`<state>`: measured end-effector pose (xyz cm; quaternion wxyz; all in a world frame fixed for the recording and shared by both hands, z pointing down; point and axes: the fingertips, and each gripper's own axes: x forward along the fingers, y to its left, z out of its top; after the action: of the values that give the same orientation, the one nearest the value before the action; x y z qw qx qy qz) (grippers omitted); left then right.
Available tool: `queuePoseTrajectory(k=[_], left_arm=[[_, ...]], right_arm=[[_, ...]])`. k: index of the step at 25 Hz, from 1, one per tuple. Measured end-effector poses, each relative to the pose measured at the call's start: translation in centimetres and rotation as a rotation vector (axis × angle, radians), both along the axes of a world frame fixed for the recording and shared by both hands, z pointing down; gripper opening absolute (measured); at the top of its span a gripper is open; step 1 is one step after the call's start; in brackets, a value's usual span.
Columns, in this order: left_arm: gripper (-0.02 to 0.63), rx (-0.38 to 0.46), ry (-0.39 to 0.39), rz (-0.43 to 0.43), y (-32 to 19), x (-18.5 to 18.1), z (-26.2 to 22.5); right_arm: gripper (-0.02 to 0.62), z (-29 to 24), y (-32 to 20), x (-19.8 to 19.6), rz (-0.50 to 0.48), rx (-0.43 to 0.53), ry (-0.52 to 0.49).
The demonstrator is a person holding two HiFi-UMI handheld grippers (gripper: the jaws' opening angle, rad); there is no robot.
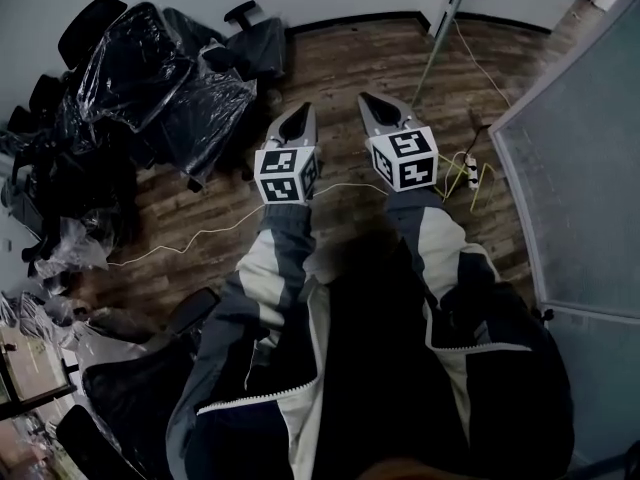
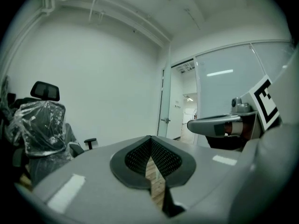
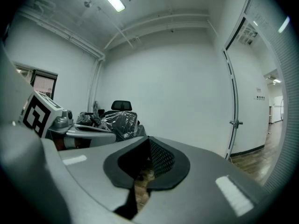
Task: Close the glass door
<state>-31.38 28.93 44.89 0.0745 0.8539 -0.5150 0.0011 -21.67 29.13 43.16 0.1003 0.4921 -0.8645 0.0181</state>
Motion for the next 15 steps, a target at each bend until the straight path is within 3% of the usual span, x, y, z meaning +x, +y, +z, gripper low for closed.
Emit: queuePoseTrajectory(k=[2, 8, 15], left_arm=[[0.006, -0.027, 0.059, 0.007, -1.1, 0.0, 0.1], [0.006, -0.041, 0.017, -0.009, -7.7, 1.3, 0.4], [0.006, -0.054, -0.014, -0.038, -20.9, 4.0, 0.0]], right_arm=[[0.005, 0.3, -1.3, 0.0, -0.005, -0.007, -0.004], [0.005, 2.1, -8.2, 2.2, -0.01, -0.043, -0.023], [0.005, 1.7, -22.2, 5.2, -0.034, -0.033, -0.047]])
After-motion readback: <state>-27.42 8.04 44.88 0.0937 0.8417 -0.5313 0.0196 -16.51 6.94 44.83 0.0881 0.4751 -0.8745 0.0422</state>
